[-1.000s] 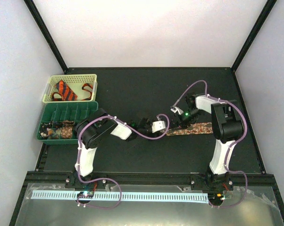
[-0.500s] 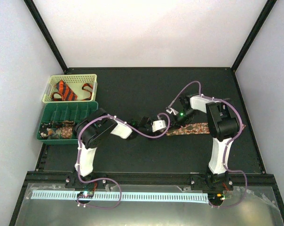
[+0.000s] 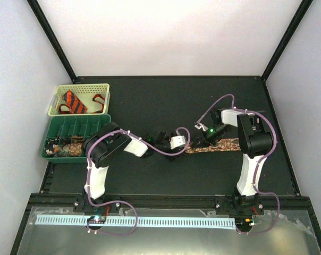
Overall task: Roll the ties
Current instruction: Roll the tie at the center of the board.
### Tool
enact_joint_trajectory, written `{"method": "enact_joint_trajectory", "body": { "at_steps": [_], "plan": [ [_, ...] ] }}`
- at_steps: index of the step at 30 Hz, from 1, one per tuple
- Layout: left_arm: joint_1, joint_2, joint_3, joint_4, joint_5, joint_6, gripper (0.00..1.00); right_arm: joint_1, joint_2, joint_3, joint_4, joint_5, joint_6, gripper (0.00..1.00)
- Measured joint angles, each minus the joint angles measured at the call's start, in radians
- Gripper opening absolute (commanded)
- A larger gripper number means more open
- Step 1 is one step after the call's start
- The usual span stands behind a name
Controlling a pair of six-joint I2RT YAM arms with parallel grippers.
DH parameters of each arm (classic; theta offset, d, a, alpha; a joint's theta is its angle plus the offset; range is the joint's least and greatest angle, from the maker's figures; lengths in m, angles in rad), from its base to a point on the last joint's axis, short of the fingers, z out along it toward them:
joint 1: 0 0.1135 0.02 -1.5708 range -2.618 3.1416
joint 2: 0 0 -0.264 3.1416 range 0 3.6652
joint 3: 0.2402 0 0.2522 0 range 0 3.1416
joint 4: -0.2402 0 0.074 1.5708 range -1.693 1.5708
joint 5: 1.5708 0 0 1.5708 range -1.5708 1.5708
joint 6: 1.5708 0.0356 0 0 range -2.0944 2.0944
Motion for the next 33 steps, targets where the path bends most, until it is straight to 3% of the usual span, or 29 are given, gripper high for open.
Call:
{"method": "enact_joint_trajectory", "body": {
  "at_steps": [5,9,15,25,33],
  "plan": [
    [-0.001,0.008,0.0,0.02,0.007,-0.015,0.82,-0.004,0.003,0.0,-0.003,0.005,0.0,0.01],
    [-0.002,0.042,0.024,0.054,0.014,-0.019,0.76,-0.005,0.006,0.001,-0.003,0.001,-0.002,0.01],
    [-0.009,0.08,0.072,0.061,0.02,-0.019,0.49,0.005,0.042,0.03,-0.018,-0.03,-0.008,0.03],
    [-0.012,-0.035,-0.044,0.01,-0.056,0.045,0.44,0.04,0.031,0.05,-0.024,-0.034,-0.031,0.49],
    [-0.012,-0.045,-0.019,-0.059,-0.06,0.047,0.45,0.062,-0.059,0.031,0.002,-0.062,-0.012,0.47]
  ]
}}
